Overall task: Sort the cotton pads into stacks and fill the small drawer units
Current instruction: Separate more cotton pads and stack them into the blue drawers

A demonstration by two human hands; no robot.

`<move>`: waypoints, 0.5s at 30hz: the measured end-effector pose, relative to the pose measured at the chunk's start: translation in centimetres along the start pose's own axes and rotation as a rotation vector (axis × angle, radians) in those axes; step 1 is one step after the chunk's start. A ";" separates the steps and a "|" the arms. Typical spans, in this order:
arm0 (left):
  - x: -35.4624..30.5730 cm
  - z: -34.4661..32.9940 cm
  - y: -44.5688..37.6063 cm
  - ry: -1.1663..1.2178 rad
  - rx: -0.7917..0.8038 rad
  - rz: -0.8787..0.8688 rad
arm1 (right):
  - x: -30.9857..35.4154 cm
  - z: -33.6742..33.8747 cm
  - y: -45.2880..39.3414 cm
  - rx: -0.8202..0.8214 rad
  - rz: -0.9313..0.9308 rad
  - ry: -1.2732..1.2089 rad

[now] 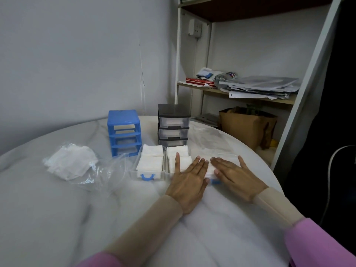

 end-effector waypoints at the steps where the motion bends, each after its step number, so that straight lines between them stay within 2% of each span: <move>1: 0.0 0.0 0.1 -0.018 0.019 0.011 | -0.1 -0.5 0.2 0.017 -0.009 0.046; 3: -0.2 -0.2 0.2 -0.054 0.058 0.019 | -0.3 -1.2 0.3 0.036 -0.028 0.086; 7: -0.6 -0.1 0.0 -0.076 0.032 -0.007 | -0.1 -1.4 0.4 0.041 -0.038 0.114; 15: 0.1 1.9 0.7 0.122 -0.080 -0.008 | 1.8 1.2 0.9 -0.093 0.049 0.003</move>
Point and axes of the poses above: each hand's wrist, its own y-axis away from the middle knuckle, its own z-axis out of the back of the hand, x = y × z, the point moved 10 cm from there along -y, towards the middle knuckle
